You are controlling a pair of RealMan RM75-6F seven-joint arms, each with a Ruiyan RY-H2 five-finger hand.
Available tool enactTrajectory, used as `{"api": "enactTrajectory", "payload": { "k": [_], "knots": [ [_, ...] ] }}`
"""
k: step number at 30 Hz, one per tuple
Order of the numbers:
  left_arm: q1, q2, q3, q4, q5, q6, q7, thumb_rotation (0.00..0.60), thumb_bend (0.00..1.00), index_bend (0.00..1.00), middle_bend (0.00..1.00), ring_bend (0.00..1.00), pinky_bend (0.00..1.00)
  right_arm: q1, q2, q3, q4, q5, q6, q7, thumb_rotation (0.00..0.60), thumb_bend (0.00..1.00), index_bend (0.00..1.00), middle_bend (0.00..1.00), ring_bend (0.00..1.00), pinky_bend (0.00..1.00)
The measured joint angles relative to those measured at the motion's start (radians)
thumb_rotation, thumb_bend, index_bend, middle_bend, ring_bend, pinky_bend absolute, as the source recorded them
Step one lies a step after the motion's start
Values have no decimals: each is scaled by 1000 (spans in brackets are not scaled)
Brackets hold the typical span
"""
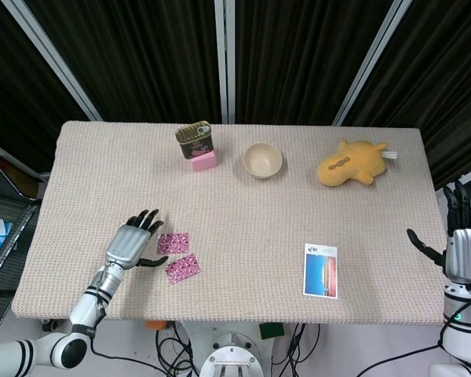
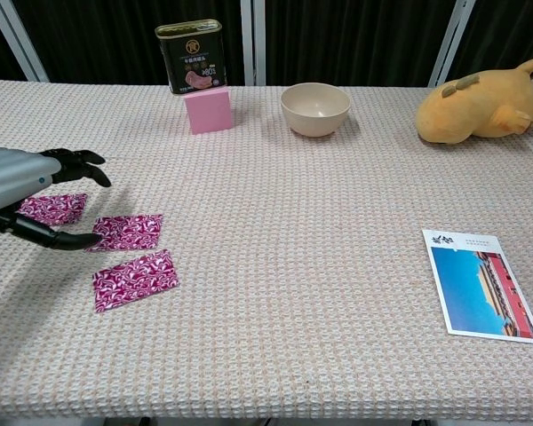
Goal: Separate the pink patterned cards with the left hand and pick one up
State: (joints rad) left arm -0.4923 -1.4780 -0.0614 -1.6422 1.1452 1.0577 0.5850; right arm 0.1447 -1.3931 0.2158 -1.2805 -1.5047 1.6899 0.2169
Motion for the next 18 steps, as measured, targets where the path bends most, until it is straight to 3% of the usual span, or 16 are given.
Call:
{"api": "enactTrajectory", "payload": {
  "k": [5,18],
  "knots": [
    [-14,-31,7,33,14,9,45,213,144,209,0,0,170,2,-6,-2,3,1,-5,-1,600,366,0,0,0,0],
    [-36,-111,12,121,-23,37,123,294,174,240,0,0,168,-1,-5,-1,11,8,-10,5,600,430,0,0,0,0]
  ]
}}
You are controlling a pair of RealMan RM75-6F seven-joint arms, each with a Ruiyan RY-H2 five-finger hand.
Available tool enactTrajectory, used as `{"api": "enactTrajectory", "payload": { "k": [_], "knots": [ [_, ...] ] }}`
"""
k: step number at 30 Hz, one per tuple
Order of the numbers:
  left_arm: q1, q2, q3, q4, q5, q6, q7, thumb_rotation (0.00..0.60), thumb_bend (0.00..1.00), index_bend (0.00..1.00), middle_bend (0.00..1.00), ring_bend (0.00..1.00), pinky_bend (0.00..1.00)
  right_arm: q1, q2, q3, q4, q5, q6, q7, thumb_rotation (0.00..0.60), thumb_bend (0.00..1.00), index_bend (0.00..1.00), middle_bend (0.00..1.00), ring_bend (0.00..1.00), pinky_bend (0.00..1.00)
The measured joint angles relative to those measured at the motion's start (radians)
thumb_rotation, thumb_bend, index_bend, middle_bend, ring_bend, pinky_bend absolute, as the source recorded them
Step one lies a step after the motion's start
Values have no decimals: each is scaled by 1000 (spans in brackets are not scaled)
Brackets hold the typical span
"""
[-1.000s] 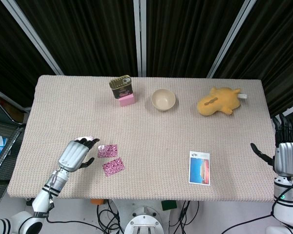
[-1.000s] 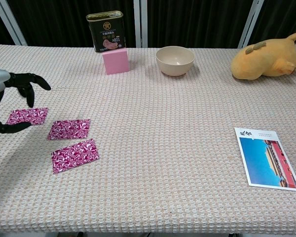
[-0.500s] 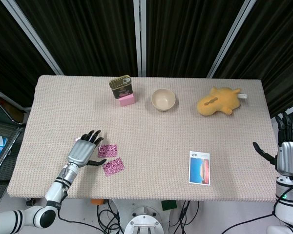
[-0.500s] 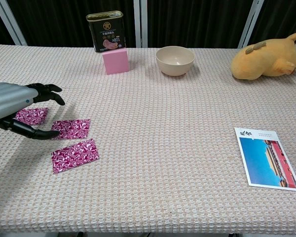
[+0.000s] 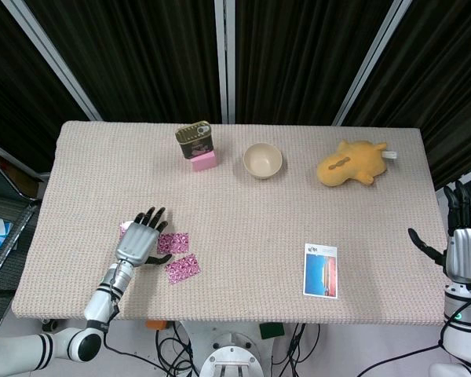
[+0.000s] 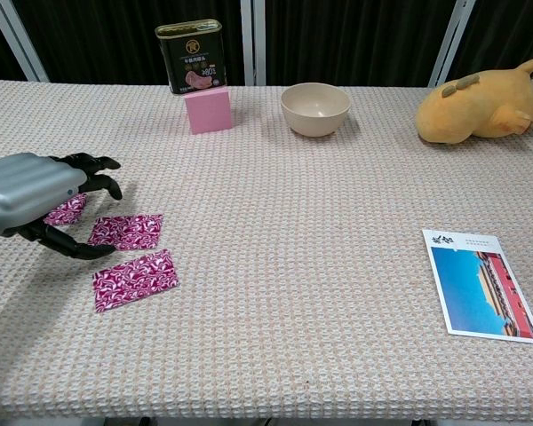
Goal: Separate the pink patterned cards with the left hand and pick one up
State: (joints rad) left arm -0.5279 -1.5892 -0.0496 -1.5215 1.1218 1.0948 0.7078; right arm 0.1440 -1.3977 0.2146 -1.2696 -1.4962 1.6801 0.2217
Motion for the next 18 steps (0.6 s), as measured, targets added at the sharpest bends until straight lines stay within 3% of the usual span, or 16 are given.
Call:
{"api": "enactTrajectory", "payload": {
  "k": [18],
  "knots": [
    [-9,-28,21,27,16,3,0,340,190,319,0,0,167,4,-13,-6,37,-8,-3,16,600,426,0,0,0,0]
  ]
}}
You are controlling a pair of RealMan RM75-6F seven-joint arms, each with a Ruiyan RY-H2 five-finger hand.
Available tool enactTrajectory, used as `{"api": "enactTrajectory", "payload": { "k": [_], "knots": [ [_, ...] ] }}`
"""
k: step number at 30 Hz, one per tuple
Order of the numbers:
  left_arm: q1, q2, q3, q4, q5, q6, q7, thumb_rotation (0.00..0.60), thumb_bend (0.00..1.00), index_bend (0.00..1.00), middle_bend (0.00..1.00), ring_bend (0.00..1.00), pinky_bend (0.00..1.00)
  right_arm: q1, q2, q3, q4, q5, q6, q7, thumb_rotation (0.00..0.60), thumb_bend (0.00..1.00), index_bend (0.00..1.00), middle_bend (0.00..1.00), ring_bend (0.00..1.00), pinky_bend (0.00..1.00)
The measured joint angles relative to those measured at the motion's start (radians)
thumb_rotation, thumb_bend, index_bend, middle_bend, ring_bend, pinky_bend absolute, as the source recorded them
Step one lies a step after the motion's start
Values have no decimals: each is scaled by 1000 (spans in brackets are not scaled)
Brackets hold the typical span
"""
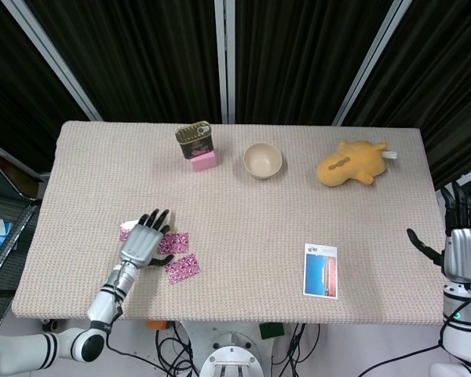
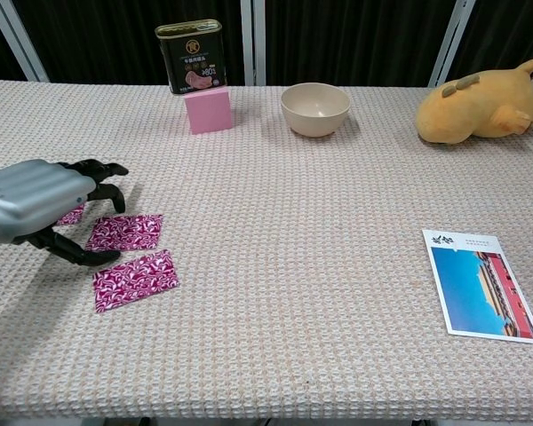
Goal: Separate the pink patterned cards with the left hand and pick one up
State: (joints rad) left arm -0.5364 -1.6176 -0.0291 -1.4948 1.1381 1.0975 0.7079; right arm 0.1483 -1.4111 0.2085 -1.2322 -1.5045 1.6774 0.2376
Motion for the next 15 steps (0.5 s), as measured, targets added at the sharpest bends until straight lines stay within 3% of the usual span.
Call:
{"api": "enactTrajectory", "payload": {
  "k": [6,15],
  "knots": [
    [6,-17,4,22,27,21,-18,439,195,347,0,0,167,1,-5,-1,7,2,-3,1,600,426,0,0,0,0],
    [12,-35,9,56,55,31,-39,477,196,356,0,0,166,0,-4,0,1,9,-7,-6,600,426,0,0,0,0]
  ]
}}
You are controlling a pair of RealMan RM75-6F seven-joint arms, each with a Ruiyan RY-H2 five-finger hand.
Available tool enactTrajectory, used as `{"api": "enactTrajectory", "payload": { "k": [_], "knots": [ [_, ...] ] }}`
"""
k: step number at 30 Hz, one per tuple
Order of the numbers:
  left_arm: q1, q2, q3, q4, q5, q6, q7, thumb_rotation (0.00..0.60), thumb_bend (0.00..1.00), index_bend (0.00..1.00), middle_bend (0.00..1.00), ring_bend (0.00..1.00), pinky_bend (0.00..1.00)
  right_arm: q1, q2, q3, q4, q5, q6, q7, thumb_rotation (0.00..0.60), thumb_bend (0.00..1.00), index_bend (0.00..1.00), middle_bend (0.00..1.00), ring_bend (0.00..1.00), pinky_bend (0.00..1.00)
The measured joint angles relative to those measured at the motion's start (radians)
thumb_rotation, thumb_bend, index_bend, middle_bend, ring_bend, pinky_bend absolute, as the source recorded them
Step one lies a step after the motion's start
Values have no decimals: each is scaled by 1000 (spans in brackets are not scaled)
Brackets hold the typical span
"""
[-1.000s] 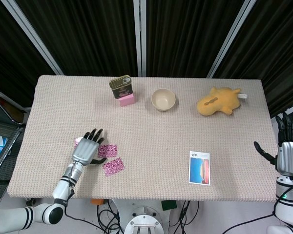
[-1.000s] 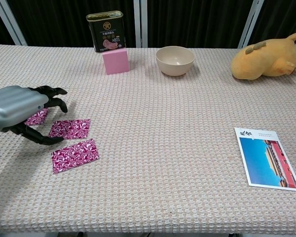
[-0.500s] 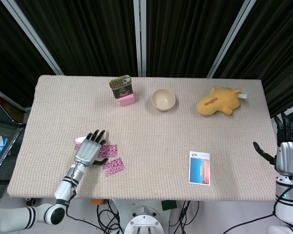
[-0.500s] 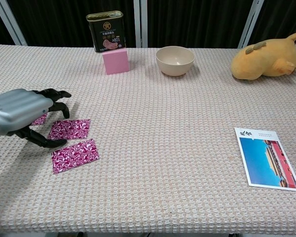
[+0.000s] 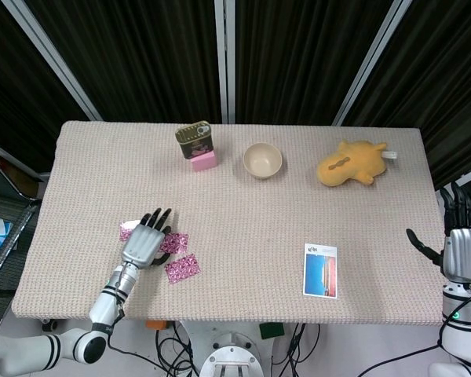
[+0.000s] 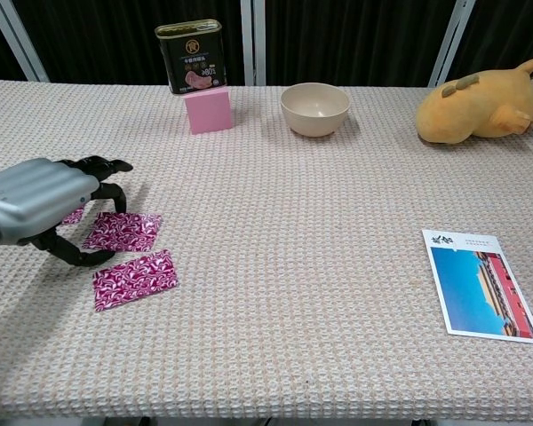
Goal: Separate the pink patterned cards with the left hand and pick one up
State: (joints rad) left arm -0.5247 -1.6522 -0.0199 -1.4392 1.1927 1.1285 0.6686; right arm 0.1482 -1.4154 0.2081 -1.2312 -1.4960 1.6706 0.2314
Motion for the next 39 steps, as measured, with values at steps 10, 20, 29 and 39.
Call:
{"api": "enactTrajectory", "payload": {
  "k": [10,20,29,39],
  "knots": [
    [10,-3,-6,12,37,19,-53,506,221,386,6,0,166,1,3,1,-8,2,-5,-4,600,426,0,0,0,0],
    [10,20,-31,-19,25,2,-111,508,222,387,5,0,166,2,5,0,-13,3,-9,-8,600,426,0,0,0,0],
    [11,46,-47,-58,6,-13,-148,505,222,387,6,0,166,4,6,-2,-17,2,-13,-11,600,426,0,0,0,0],
    [38,145,-80,-121,-45,28,-162,504,221,385,6,0,166,3,6,-1,-15,4,-14,-8,600,426,0,0,0,0]
  ]
}}
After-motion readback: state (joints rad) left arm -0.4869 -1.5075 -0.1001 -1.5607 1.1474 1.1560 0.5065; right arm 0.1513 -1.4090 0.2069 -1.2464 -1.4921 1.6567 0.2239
